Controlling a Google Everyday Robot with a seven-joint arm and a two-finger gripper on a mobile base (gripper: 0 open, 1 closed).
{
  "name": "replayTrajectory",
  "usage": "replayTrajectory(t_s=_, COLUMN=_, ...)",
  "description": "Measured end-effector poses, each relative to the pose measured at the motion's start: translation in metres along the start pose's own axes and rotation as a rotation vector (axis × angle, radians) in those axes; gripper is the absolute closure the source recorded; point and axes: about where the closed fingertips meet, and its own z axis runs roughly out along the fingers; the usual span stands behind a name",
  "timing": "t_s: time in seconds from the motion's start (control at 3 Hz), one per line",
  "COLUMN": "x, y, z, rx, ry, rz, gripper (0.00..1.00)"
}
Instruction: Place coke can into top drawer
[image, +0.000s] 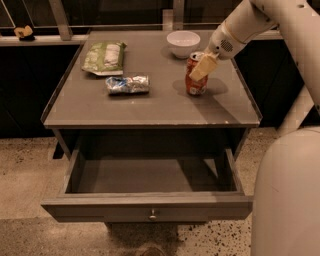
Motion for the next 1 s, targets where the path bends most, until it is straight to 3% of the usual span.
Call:
replayTrajectory(t_s=0.67, x=0.002, y=0.026, z=-0.018, rx=0.034, ry=0.040, rz=-0.039, gripper=1.00)
replayTrajectory(t_s=1.0, x=0.011, y=0.051, z=-0.028, rx=0.061, ry=0.060, rz=-0.049, gripper=1.00)
